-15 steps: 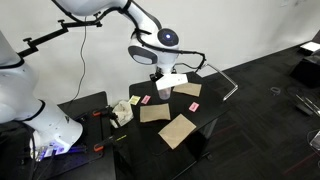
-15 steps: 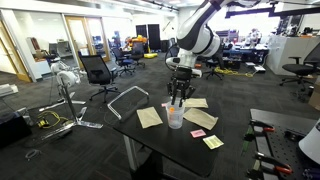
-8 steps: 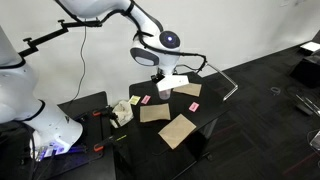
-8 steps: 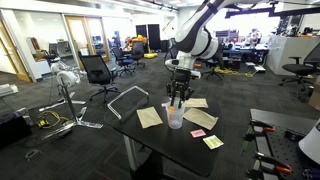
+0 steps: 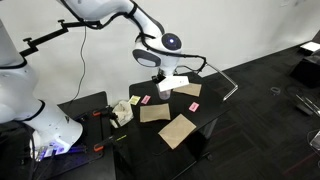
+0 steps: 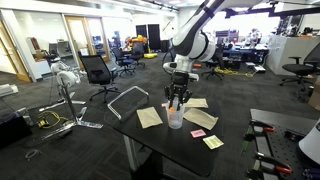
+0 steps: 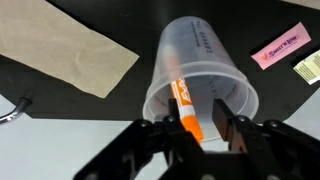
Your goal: Take the orange marker out of the clear cup
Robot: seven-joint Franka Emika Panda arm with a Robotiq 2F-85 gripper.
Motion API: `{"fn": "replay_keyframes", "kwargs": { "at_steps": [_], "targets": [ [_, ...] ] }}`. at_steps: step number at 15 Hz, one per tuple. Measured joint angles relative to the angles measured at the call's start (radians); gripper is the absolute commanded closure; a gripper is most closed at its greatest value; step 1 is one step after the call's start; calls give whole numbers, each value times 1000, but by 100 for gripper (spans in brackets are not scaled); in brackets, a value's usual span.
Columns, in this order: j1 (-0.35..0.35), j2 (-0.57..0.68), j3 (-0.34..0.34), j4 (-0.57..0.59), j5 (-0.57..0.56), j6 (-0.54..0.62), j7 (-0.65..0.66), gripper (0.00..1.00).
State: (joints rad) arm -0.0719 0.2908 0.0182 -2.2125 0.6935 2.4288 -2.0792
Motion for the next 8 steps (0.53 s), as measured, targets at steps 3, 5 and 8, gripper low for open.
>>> {"fn": "replay_keyframes", "kwargs": {
  "at_steps": [3,5,8],
  "targets": [
    [-3,13,4,9,0,0,0,59],
    [-8,22,9,17,0,0,0,59],
    [-16,38,20,30,0,0,0,59]
  ]
}}
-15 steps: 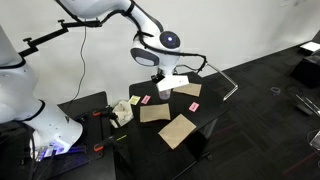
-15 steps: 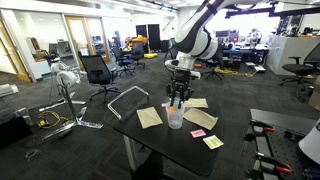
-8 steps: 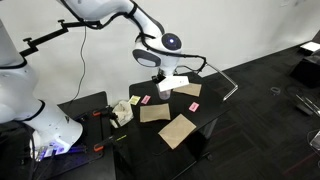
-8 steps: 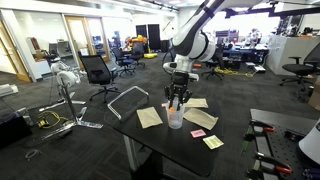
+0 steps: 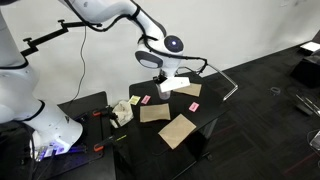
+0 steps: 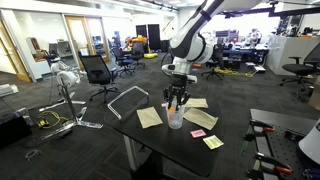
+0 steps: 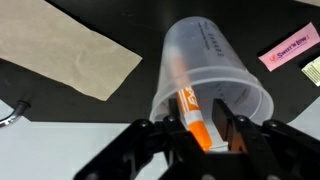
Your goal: Take the orange marker out of the clear cup
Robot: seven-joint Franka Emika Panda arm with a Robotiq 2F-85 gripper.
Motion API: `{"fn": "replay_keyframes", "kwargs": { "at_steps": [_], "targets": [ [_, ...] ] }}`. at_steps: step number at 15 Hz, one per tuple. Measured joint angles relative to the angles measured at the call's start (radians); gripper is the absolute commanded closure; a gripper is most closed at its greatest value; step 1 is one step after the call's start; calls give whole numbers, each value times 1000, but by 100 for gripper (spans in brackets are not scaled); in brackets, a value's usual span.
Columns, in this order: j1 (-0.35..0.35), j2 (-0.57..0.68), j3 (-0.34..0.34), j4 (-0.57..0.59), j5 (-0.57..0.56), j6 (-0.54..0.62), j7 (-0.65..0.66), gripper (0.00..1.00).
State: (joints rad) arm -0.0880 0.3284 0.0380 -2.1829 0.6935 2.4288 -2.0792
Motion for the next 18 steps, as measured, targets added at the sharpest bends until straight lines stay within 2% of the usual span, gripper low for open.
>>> {"fn": "replay_keyframes", "kwargs": {
  "at_steps": [4,5,6,7,8,9,11,18],
  "targets": [
    [-7,18,13,15,0,0,0,60],
    [-10,23,16,19,0,0,0,70],
    [-12,27,20,22,0,0,0,73],
    [-14,31,22,25,0,0,0,90],
    [-17,35,26,28,0,0,0,97],
    [-20,37,29,32,0,0,0,100],
    [-23,40,32,37,0,0,0,95],
    [-34,35,33,40,0,0,0,95]
  ]
}}
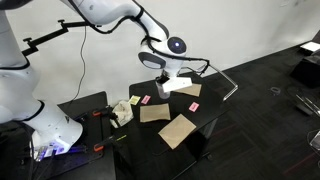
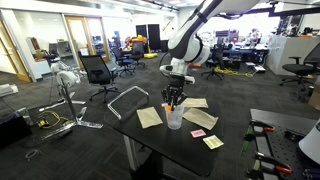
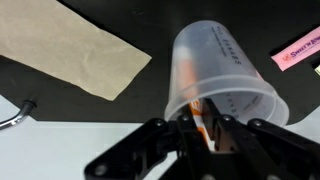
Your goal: Take the orange marker out of the clear cup
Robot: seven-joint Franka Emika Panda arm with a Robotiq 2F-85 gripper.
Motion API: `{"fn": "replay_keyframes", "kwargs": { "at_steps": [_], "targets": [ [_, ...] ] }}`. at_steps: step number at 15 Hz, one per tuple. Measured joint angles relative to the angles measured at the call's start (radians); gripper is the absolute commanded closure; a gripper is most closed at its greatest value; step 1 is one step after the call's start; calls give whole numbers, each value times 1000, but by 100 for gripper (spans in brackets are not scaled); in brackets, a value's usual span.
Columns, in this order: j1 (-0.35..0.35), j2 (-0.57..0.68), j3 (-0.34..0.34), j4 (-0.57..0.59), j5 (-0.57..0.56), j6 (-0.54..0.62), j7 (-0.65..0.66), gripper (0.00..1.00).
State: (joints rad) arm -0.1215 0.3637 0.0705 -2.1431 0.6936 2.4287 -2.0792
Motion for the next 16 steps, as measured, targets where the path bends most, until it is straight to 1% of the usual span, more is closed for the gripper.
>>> {"fn": "replay_keyframes", "kwargs": {
  "at_steps": [8,16],
  "targets": [
    [-16,-86,0,-13,5,-23,0,95],
    [-12,-285,-21,-91,6,-117,9,95]
  ]
}}
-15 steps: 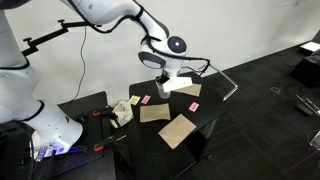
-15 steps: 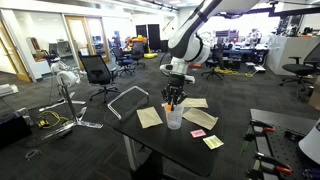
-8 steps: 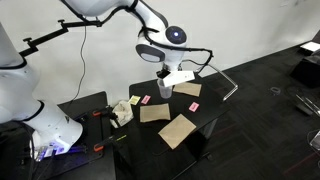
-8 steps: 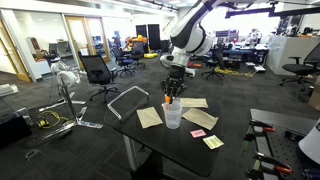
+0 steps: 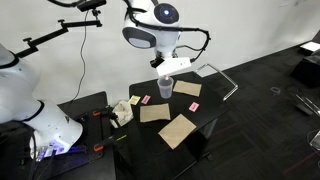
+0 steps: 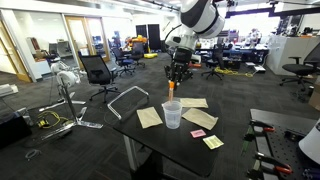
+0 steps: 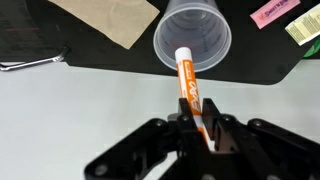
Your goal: Take the orange marker out of the clear cup
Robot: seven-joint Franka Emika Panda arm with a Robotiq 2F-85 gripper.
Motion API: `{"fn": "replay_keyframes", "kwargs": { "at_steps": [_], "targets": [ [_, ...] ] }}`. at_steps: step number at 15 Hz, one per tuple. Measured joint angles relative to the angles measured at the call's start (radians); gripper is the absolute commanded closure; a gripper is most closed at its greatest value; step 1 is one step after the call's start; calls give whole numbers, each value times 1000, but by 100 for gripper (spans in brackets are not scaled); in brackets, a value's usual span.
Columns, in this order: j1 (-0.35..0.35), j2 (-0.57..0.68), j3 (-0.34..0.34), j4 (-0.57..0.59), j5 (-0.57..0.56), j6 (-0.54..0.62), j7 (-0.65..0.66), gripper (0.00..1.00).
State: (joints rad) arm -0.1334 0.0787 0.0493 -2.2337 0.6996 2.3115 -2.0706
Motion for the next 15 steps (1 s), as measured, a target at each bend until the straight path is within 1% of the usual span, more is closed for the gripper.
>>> {"fn": "replay_keyframes", "kwargs": {
  "at_steps": [4,10,15],
  "targets": [
    [16,-112,-23,-40,-5,-56,42,95],
    [50,-263,-59,-70,-29,-207,155,95],
    [80,-350,-64,-94,-122,-287,316,95]
  ]
}}
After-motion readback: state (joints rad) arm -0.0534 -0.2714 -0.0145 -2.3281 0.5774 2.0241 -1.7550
